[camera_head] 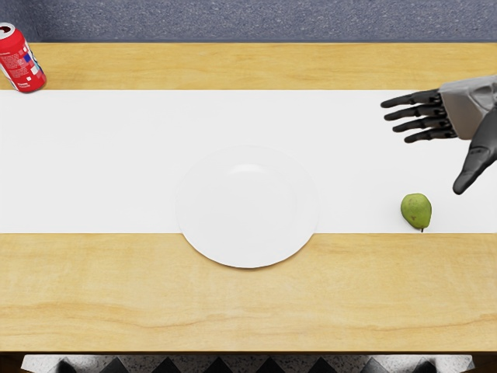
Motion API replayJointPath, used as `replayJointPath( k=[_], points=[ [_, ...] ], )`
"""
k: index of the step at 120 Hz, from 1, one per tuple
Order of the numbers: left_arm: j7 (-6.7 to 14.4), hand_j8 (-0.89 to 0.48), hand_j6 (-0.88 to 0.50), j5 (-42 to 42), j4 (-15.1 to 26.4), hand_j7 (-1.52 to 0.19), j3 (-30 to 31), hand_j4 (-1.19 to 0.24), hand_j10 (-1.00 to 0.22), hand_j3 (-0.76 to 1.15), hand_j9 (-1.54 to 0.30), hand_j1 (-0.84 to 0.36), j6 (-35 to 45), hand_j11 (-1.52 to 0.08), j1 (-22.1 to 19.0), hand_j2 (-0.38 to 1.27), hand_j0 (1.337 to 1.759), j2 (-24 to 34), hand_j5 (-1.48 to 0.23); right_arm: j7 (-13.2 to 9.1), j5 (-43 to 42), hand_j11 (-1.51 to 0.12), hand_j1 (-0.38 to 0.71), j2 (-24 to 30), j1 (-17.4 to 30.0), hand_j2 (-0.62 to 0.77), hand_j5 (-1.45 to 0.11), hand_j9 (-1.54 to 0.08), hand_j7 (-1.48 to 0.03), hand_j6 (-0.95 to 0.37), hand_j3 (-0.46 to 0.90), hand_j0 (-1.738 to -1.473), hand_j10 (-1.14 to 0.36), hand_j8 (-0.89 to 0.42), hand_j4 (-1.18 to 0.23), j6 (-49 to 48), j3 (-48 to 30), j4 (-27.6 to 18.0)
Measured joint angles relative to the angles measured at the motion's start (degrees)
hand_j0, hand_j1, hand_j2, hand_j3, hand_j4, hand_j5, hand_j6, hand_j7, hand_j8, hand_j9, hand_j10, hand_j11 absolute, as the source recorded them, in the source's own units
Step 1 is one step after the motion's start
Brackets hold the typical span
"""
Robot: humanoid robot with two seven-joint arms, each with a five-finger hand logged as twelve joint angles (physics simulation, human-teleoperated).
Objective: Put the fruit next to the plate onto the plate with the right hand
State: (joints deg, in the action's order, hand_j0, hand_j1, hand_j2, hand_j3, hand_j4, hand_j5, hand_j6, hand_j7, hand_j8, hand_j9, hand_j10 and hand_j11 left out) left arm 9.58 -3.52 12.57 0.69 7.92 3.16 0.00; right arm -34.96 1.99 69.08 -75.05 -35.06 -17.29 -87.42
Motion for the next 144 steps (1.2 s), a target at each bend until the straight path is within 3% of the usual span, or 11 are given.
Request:
replayJointPath(
  k=[19, 25, 40, 60, 68, 79, 93, 121, 144],
  points=[
    [0.0, 0.0, 0.0, 0.0, 0.0, 0.0, 0.0, 0.0, 0.0, 0.0, 0.0, 0.35, 0.0, 0.0, 0.0, 0.0, 1.658, 0.0, 0.0, -0.03, -0.18, -0.02, -0.33, -2.11, -0.15, 0.0, -0.03, -0.02, -0.02, -0.02, 0.0, -1.658, -0.02, -0.02, -0.02, 0.0, 1.35, 0.74],
    [0.0, 0.0, 0.0, 0.0, 0.0, 0.0, 0.0, 0.0, 0.0, 0.0, 0.0, 0.35, 0.0, 0.0, 0.0, 0.0, 1.658, 0.0, 0.0, -0.03, -0.13, -0.03, -0.32, -4.41, -2.44, -0.01, -0.03, -0.03, -0.03, -0.02, 0.0, -1.658, -0.02, -0.02, -0.02, 0.0, 4.82, 1.47],
    [0.0, 0.0, 0.0, 0.0, 0.0, 0.0, 0.0, 0.0, 0.0, 0.0, 0.0, 0.35, 0.01, 0.0, 0.0, 0.0, 1.658, 0.0, 0.0, -0.03, 1.38, -0.03, -0.32, -12.0, -22.67, -0.01, -0.03, -0.03, -0.03, -0.03, 0.0, -1.658, -0.03, -0.03, -0.03, 5.11, 31.86, 2.4],
    [0.0, 0.0, 0.0, 0.01, 0.0, 0.0, 0.01, 0.0, 0.0, 0.0, 0.0, 0.35, 0.01, 0.0, 0.0, 0.0, 1.658, 0.0, 0.0, -0.04, 10.75, -0.04, -0.32, -29.28, -50.15, -0.01, -0.04, -0.04, -0.04, -0.03, 0.0, -1.658, -0.03, -0.03, -0.03, 29.17, 70.53, -2.24],
    [0.0, 0.0, 0.0, 0.01, 0.0, 0.0, 0.01, 0.0, 0.0, 0.0, 0.0, 0.35, 0.0, 0.0, 0.0, 0.0, 1.658, 0.0, 0.0, -0.04, 12.69, -0.04, -0.31, -34.69, -59.44, -0.01, -0.04, -0.04, -0.04, -0.03, 0.0, -1.658, -0.03, -0.03, -0.03, 39.04, 79.04, -4.1],
    [0.0, 0.0, 0.0, 0.01, 0.0, 0.0, 0.01, 0.0, 0.0, 0.0, 0.0, 0.35, 0.01, 0.0, 0.0, 0.0, 1.658, 0.0, 0.0, -0.04, 13.98, -0.04, -0.31, -38.0, -65.13, -0.01, -0.04, -0.04, -0.04, -0.03, 0.0, -1.658, -0.03, -0.03, -0.03, 50.55, 83.55, -7.04],
    [0.0, 0.0, 0.0, 0.01, 0.0, 0.0, 0.01, 0.0, 0.0, 0.0, 0.0, 0.35, 0.01, 0.0, 0.0, 0.0, 1.658, 0.0, 0.0, -0.04, 14.86, -0.04, -0.31, -40.19, -64.64, -0.01, -0.04, -0.04, -0.04, -0.03, 0.0, -1.658, -0.03, -0.03, -0.03, 60.19, 82.26, -10.54],
    [0.0, 0.0, 0.0, 0.01, 0.0, 0.0, 0.01, 0.0, 0.0, 0.0, 0.0, 0.35, 0.01, 0.0, 0.0, 0.0, 1.658, 0.0, 0.0, -0.04, 15.34, -0.03, -0.32, -46.24, -48.05, 0.0, -0.03, -0.03, -0.03, -0.03, 0.0, -1.658, -0.02, -0.03, -0.02, 69.01, 72.25, -10.54],
    [0.0, 0.0, 0.0, 0.01, 0.0, 0.0, 0.01, 0.0, 0.0, 0.0, 0.0, 0.35, 0.0, 0.0, 0.0, 0.0, 1.658, 0.0, 0.0, -0.04, 15.24, -0.04, -0.31, -48.12, -38.67, -0.01, -0.04, -0.04, -0.04, -0.03, 0.0, -1.658, -0.03, -0.03, -0.03, 69.89, 69.44, -7.82]
  ],
)
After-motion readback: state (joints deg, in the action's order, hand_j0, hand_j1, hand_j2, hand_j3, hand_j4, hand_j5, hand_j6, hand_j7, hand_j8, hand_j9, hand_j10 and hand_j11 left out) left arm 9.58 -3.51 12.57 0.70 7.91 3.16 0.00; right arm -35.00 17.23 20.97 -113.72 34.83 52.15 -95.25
